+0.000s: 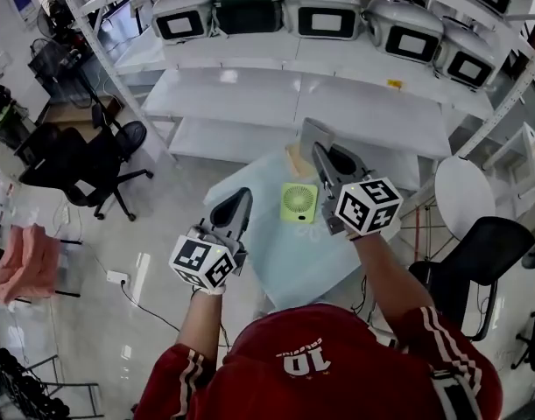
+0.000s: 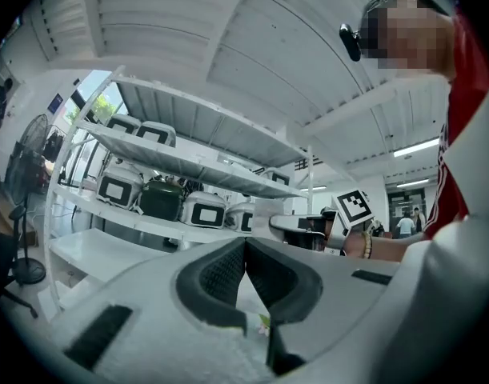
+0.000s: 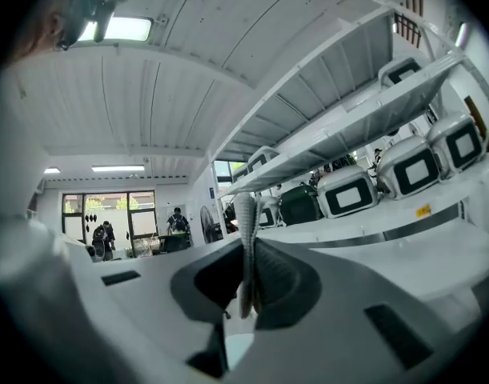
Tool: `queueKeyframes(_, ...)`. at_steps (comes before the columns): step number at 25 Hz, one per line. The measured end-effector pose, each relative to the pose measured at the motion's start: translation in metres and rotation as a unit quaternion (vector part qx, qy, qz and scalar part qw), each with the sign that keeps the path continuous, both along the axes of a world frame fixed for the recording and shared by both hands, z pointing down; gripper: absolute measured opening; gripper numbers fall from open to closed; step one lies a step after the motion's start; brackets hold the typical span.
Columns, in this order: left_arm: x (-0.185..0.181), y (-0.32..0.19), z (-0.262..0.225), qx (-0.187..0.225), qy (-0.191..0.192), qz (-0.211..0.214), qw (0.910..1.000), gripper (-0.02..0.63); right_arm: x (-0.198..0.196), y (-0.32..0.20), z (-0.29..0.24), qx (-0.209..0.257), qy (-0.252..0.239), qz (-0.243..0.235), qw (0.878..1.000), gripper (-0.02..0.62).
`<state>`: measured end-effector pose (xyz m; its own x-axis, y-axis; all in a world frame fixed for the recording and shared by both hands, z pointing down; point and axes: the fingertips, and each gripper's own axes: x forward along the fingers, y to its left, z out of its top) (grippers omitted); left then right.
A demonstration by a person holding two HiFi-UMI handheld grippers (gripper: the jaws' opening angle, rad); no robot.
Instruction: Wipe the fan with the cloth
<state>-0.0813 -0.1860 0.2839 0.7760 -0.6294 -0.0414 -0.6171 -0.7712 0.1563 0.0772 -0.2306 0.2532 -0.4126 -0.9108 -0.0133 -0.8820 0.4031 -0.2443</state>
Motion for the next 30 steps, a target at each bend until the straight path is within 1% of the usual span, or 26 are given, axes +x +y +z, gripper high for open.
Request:
queueKeyframes(2,0.003,-0.010,0.009,-0.005,0.003,-0.015,0.9999,0.003,-0.001,-0.010,0.018,-0.011,-0.002,0.001,1.000,0.021)
queueKeyframes(4,0.005,-0.014,0.017,-0.016,0.016,-0.030,0.9993,0.003,-0.007,-0.017,0.042,-0.028,0.004,-0.002,1.000,0.021)
queueKeyframes(6,0.007,-0.010,0.025,-0.031,0.031,-0.046,0.9980,0.002,-0.015,-0.018,0.069,-0.050,0.012,-0.009,0.999,0.021)
queueKeyframes(8,0.012,-0.004,0.034,-0.041,0.042,-0.062,0.9964,0.003,-0.020,-0.017,0.097,-0.073,0.008,-0.018,0.997,0.021)
queueKeyframes(10,0.022,0.001,0.042,-0.042,0.046,-0.062,0.9961,0.003,-0.020,-0.017,0.120,-0.088,-0.001,-0.022,0.996,0.021)
queueKeyframes(13,0.043,0.012,0.054,-0.029,0.024,-0.033,0.9988,0.003,-0.016,-0.013,0.152,-0.105,-0.009,-0.023,0.994,0.021)
queueKeyframes(15,0.051,0.017,0.061,-0.019,0.012,-0.024,0.9994,0.002,-0.012,-0.010,0.172,-0.118,-0.014,-0.019,0.993,0.021)
queueKeyframes(17,0.051,0.015,0.071,-0.029,0.019,-0.041,0.9986,0.002,-0.008,-0.009,0.192,-0.132,-0.021,-0.018,0.991,0.021)
queueKeyframes(19,0.049,0.008,0.084,-0.051,0.034,-0.065,0.9960,0.003,-0.004,-0.009,0.211,-0.148,-0.026,-0.016,0.989,0.021)
queueKeyframes(20,0.051,0.005,0.091,-0.058,0.030,-0.070,0.9954,0.003,-0.001,-0.009,0.220,-0.155,-0.026,-0.015,0.987,0.020)
queueKeyframes(23,0.063,0.003,0.105,-0.059,-0.006,-0.069,0.9958,-0.003,0.002,-0.010,0.246,-0.173,-0.022,-0.012,0.985,0.020)
queueKeyframes(24,0.064,0.001,0.107,-0.060,-0.008,-0.071,0.9956,-0.003,0.001,-0.010,0.253,-0.179,-0.022,-0.012,0.984,0.020)
queueKeyframes(27,0.063,-0.002,0.107,-0.066,0.004,-0.082,0.9944,-0.002,-0.001,-0.013,0.271,-0.192,-0.020,-0.014,0.981,0.020)
queueKeyframes(30,0.057,-0.003,0.113,-0.073,-0.002,-0.093,0.9929,-0.002,-0.003,-0.015,0.286,-0.207,-0.029,-0.019,0.978,0.021)
